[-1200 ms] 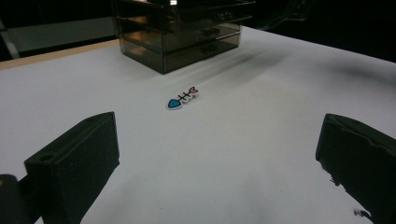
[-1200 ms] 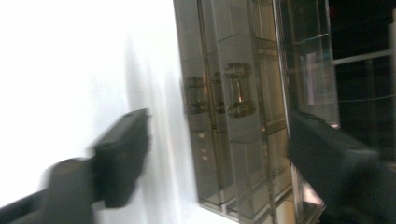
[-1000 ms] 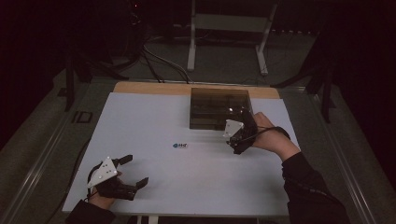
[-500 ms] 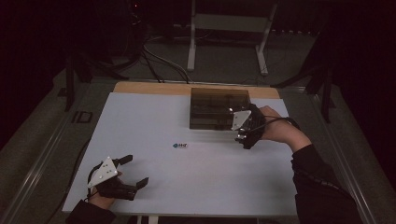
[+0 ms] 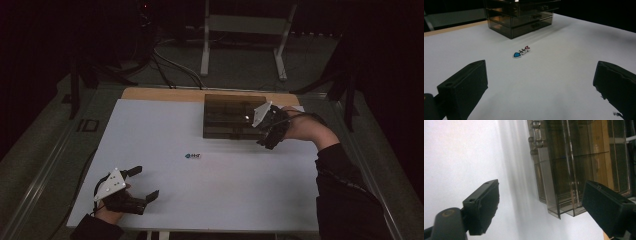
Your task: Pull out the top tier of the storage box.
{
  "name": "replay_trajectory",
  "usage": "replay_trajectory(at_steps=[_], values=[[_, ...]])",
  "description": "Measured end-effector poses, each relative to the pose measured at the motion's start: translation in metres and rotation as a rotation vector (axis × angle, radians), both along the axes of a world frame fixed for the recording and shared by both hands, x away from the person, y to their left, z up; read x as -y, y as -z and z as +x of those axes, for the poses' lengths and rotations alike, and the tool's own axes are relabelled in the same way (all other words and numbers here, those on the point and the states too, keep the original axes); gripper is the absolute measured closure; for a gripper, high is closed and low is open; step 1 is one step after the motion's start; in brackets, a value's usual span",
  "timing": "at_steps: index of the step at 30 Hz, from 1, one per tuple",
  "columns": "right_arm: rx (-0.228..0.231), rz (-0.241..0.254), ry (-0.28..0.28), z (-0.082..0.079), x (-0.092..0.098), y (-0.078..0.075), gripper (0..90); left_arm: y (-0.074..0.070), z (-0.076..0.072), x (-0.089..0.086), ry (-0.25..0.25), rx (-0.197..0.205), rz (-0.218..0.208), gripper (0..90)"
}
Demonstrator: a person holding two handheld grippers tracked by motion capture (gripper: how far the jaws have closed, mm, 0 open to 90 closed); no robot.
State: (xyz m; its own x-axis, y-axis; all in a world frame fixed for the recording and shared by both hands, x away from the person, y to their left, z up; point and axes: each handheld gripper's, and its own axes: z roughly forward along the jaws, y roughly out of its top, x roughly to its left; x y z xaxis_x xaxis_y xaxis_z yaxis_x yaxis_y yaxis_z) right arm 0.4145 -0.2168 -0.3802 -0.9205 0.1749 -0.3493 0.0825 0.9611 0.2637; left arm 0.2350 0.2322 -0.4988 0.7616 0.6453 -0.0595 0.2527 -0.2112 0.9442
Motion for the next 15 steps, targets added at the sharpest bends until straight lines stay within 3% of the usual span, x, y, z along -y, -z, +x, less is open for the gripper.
replay_trajectory(at_steps=[2,5,9,12,15], values=[[-0.021,-0.008,0.0,0.003,-0.001,-0.001,19.4,0.0,0.0,0.0,0.0,0.0,0.001,0.8],[-0.032,-0.028,-0.011,0.006,-0.004,0.0,36.3,0.0,0.0,0.0,0.001,0.0,0.0,0.8],[0.016,-0.068,-0.054,0.009,-0.013,0.005,47.3,0.0,0.0,0.0,0.003,0.0,-0.003,0.8],[0.051,-0.061,-0.106,0.013,-0.015,0.009,54.2,0.0,0.0,0.0,0.005,-0.002,-0.003,0.8],[0.026,-0.085,-0.141,0.021,-0.017,0.012,61.8,0.0,0.0,0.0,0.006,-0.001,-0.003,0.8]])
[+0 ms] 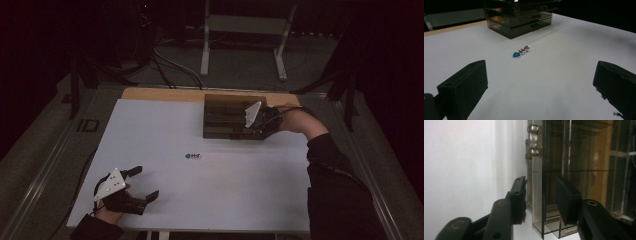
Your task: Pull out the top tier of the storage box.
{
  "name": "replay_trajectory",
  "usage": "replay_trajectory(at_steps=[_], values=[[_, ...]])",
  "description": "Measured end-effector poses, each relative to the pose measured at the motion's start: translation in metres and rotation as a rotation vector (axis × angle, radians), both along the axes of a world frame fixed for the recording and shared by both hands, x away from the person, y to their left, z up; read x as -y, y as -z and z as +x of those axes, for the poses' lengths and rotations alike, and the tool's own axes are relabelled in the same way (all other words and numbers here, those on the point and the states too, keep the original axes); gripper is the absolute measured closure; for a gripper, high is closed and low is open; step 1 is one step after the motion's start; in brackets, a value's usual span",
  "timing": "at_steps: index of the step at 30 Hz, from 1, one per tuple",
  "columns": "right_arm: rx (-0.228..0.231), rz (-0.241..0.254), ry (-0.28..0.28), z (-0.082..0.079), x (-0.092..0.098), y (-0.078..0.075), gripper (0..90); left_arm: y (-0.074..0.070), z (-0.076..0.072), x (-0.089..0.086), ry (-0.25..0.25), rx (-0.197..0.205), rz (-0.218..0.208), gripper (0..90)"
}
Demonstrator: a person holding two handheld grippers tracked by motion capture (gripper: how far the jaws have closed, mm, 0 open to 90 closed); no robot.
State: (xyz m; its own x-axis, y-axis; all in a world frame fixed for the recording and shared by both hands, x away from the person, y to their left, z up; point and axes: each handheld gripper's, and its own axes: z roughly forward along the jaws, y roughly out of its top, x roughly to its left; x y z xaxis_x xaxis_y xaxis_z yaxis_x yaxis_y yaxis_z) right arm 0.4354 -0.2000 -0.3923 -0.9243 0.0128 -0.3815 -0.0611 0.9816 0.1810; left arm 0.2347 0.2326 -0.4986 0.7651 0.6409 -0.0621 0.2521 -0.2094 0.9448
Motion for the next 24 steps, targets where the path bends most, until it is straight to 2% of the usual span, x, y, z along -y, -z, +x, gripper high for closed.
replay_trajectory(at_steps=[3,5,8,9,13,24], values=[[-0.009,-0.014,-0.005,0.007,0.0,0.002,66.6,0.0,0.0,0.0,0.0,-0.001,0.0,0.8],[-0.048,-0.017,-0.017,0.013,0.0,0.004,69.4,0.0,0.0,0.0,0.0,-0.001,-0.001,0.8],[-0.056,-0.038,-0.022,0.017,-0.001,0.007,74.1,0.0,0.0,0.0,0.001,-0.001,-0.002,0.8],[-0.078,-0.044,-0.016,0.021,-0.003,0.01,76.2,0.0,0.0,0.0,0.002,-0.002,-0.003,0.8],[-0.103,-0.063,-0.029,0.026,-0.008,0.014,81.6,0.0,0.0,0.0,0.003,-0.001,0.001,0.8],[-0.166,-0.077,-0.027,0.029,-0.015,0.011,86.3,0.0,0.0,-0.001,0.002,-0.004,0.0,0.8]])
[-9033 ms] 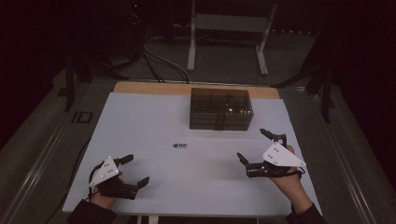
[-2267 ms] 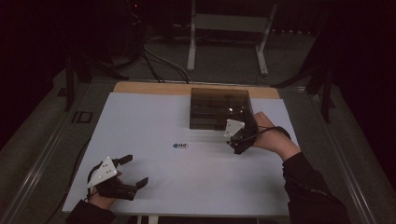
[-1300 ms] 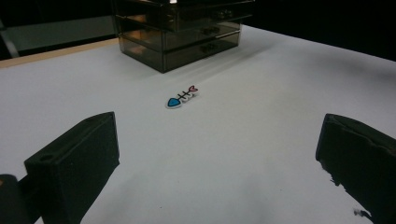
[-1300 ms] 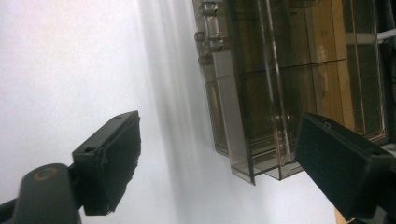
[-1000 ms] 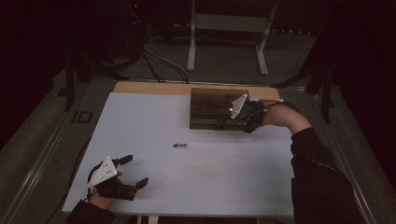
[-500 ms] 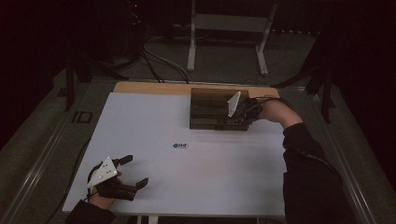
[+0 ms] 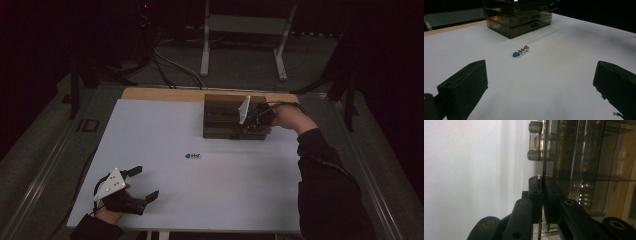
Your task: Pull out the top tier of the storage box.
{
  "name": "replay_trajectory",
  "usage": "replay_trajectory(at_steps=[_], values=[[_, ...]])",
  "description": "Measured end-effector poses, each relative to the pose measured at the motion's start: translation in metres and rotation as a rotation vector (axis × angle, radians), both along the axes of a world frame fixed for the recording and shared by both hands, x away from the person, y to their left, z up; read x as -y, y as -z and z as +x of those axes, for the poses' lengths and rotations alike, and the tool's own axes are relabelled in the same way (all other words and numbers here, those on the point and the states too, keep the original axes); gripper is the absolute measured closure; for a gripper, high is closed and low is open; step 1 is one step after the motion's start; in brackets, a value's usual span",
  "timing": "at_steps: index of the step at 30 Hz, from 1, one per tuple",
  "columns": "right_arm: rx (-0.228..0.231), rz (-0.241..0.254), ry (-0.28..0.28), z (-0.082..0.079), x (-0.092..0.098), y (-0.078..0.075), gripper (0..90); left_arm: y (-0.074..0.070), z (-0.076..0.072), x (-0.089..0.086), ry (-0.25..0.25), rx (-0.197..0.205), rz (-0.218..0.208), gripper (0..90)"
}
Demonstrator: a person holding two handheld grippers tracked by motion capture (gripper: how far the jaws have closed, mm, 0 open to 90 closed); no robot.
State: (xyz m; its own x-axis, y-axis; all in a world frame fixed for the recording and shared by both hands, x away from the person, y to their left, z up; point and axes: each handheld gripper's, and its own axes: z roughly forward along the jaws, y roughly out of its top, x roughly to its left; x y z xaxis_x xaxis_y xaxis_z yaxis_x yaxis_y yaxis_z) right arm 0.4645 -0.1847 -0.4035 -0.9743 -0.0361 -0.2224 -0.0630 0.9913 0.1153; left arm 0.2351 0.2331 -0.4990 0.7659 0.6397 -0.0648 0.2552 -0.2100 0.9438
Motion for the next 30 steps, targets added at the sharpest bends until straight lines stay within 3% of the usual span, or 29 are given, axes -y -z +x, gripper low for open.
replay_trajectory(at_steps=[30], values=[[-0.038,0.008,-0.016,-0.045,0.003,0.001,87.4,0.0,0.0,0.0,-0.002,0.002,0.008,0.8]])
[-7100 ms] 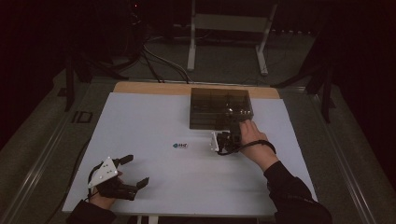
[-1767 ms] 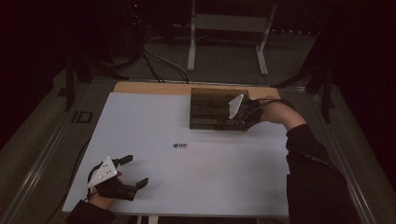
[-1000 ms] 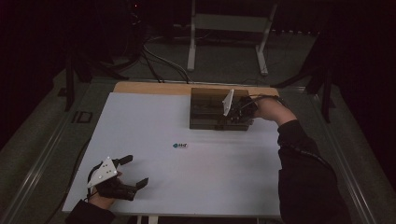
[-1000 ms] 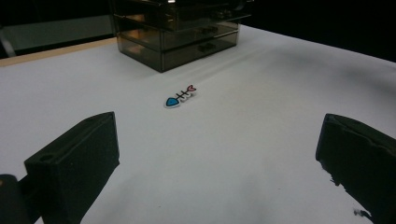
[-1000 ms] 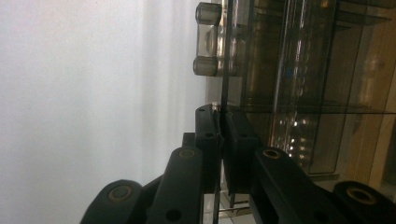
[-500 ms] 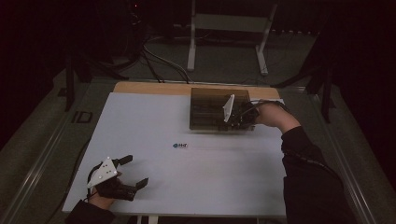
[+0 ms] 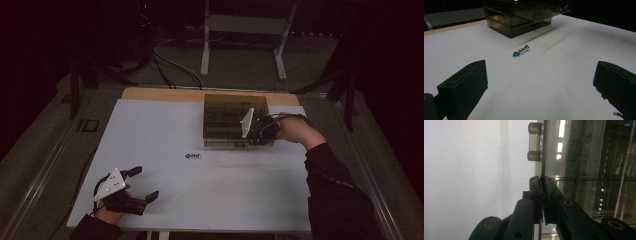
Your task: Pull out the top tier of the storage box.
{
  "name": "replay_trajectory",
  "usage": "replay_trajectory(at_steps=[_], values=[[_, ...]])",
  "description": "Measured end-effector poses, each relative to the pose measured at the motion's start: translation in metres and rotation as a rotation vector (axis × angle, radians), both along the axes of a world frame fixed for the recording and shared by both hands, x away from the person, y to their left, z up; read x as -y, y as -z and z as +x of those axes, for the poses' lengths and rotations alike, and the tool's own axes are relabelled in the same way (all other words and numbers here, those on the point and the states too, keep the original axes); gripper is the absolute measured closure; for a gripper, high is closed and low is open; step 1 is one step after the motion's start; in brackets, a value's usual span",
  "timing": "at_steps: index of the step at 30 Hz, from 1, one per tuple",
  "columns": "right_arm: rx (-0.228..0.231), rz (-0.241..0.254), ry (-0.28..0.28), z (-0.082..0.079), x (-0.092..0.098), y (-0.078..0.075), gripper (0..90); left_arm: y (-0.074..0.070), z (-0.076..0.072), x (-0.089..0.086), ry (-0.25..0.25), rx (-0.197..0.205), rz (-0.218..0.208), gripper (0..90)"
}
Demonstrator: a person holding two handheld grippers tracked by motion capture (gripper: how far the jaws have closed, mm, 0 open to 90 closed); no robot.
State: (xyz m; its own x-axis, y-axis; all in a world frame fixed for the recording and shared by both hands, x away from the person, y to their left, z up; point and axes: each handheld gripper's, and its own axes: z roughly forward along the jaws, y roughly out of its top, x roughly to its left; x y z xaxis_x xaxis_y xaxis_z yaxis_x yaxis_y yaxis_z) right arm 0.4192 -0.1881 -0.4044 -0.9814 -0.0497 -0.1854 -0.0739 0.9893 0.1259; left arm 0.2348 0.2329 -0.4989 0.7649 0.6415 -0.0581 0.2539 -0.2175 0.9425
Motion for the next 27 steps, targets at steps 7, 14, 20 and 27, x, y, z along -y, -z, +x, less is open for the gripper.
replay_trajectory(at_steps=[7,14,20,27], values=[[-0.002,-0.007,0.002,-0.001,-0.0019,0.0025,87.7,0.0,0.0,0.0001,0.0,0.0,0.0,0.8],[-0.006,0.005,0.01,-0.0007,-0.0004,0.0027,87.6,0.0002,0.0002,0.0002,0.001,-0.001,0.002,0.8],[-0.007,0.008,0.013,-0.0006,-0.0001,0.0029,87.4,0.0001,0.0001,0.0,0.001,-0.001,0.001,0.8],[-0.007,0.011,0.027,-0.0007,-0.0002,0.0029,86.8,0.0001,0.0001,0.0001,0.001,-0.002,0.0,0.8]])
